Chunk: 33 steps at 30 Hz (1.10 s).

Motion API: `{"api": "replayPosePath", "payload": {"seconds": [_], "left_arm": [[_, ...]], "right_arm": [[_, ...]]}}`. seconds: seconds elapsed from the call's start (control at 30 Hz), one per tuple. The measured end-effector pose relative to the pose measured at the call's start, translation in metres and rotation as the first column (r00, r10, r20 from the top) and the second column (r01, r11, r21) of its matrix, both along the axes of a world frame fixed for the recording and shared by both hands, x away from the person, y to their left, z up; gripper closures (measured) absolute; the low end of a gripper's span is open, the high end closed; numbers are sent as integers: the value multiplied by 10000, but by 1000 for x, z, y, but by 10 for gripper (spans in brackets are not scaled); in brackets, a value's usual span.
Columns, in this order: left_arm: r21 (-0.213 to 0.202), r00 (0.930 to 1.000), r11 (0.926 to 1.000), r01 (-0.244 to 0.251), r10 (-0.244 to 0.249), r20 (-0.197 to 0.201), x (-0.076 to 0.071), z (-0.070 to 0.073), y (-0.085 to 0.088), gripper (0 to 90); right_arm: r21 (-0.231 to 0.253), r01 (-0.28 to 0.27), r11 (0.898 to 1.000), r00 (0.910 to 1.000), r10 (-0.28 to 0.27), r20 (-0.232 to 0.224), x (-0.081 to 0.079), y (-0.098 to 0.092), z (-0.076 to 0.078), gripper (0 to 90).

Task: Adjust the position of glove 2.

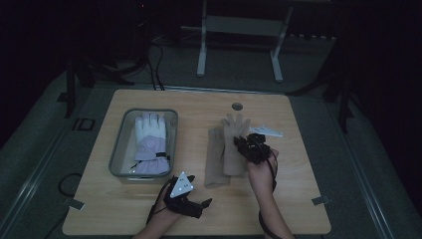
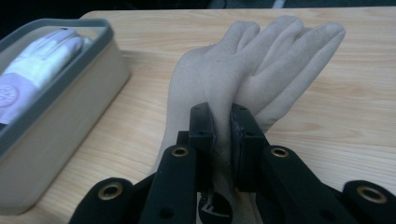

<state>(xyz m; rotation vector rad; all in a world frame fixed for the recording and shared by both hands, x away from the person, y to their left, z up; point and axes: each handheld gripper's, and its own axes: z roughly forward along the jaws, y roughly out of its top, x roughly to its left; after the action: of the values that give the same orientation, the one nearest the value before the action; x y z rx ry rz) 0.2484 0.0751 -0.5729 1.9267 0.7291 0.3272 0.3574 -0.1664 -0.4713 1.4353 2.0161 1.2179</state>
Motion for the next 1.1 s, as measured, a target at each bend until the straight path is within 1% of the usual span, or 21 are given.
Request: {"api": "replayPosePath", "payload": {"seconds": [0.1,0.13,0.2,0.27,0.33,0.4,0.47,0.53,0.6,0.67,0.7,0.73,0.77,0.8,0.9,0.93,1.03,1.1], "left_arm": [[42,10000,10000,8,-8,-8,0,0,0,25],[42,10000,10000,8,-8,-8,0,0,0,25],[78,10000,10000,21,-21,9,0,0,0,25],[74,10000,10000,20,-20,20,0,0,0,25],[45,10000,10000,21,-21,38,0,0,0,25],[15,10000,10000,25,-25,35,-1,0,0,25],[33,10000,10000,52,-53,46,-1,0,0,25],[44,10000,10000,69,-70,44,-1,0,0,25],[28,10000,10000,61,-61,38,0,0,0,25],[40,10000,10000,58,-58,28,-1,0,-1,25],[47,10000,10000,68,-68,27,0,0,-1,25],[57,10000,10000,66,-67,16,0,0,-1,25],[57,10000,10000,66,-67,16,0,0,-1,25],[53,10000,10000,67,-67,-7,0,0,-1,25],[87,10000,9999,62,-62,5,0,0,-1,25],[77,10000,10000,58,-58,21,0,0,-1,25],[37,10000,10000,41,-41,17,0,0,-1,25],[64,10000,10000,51,-51,-5,0,0,-1,25]], "right_arm": [[42,-168,9999,9998,168,-70,1,12,-1,809],[42,-168,9999,9998,168,-70,1,12,-1,809],[82,-303,9995,9995,304,-40,1,22,0,809],[142,-317,9994,9995,318,-22,1,28,1,809],[66,-321,9995,9995,321,4,1,33,0,809],[-92,-229,9997,9997,229,-8,2,37,-5,809],[-31,-153,9999,9995,152,-287,4,38,-13,809],[-220,-104,9997,9987,93,-502,8,40,-23,809],[-308,-15,9995,9969,-9,-792,13,40,-33,808],[-256,-35,9997,9932,5,-1161,17,39,-42,807],[-250,-1,9997,9919,-30,-1270,17,39,-45,807],[-219,-30,9998,9907,0,-1360,18,39,-48,805],[-219,-30,9998,9907,0,-1360,18,39,-48,805],[-186,-124,9998,9887,95,-1499,17,40,-54,798],[-119,-159,9998,9869,138,-1606,17,41,-56,788],[-218,-279,9994,9839,236,-1769,17,43,-61,778],[-466,-350,9983,9826,259,-1839,18,45,-68,768],[-467,-338,9983,9809,242,-1929,18,44,-72,757]]}}
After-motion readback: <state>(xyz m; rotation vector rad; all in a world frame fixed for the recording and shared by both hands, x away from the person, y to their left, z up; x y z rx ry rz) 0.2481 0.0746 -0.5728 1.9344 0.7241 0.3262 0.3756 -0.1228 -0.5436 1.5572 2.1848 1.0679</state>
